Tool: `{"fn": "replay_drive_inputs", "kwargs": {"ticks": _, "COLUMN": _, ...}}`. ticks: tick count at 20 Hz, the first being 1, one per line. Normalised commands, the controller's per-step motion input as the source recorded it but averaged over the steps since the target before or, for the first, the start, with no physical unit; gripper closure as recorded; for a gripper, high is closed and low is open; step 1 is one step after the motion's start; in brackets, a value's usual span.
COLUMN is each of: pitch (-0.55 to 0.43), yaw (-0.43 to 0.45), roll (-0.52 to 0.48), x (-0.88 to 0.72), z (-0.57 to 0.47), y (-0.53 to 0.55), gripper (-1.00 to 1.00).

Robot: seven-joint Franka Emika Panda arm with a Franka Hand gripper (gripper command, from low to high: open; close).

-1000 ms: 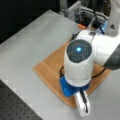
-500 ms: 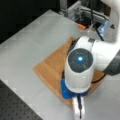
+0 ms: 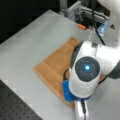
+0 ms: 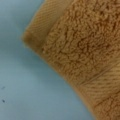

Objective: Folding a towel twice

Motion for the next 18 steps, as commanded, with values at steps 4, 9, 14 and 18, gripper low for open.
{"fn": "replay_drive_inputs", "kwargs": {"ticks": 4, "pitch": 0.123, "yaw": 0.163, "roll": -0.282, "x": 0.46, "z": 0.02, "y": 0.12, "gripper": -1.0}}
{"fn": "replay_drive_inputs", "kwargs": {"ticks": 9, "pitch": 0.083, "yaw": 0.098, "roll": -0.238, "x": 0.43, "z": -0.01, "y": 0.06, "gripper": -1.0}}
{"fn": "replay_drive_inputs", "kwargs": {"ticks": 14, "pitch": 0.056, "yaw": 0.04, "roll": -0.227, "x": 0.38, "z": -0.05, "y": 0.02, "gripper": -1.0}}
{"fn": "replay_drive_inputs", "kwargs": {"ticks": 18, "pitch": 0.065, "yaw": 0.004, "roll": -0.25, "x": 0.29, "z": -0.09, "y": 0.04, "gripper": -1.0}}
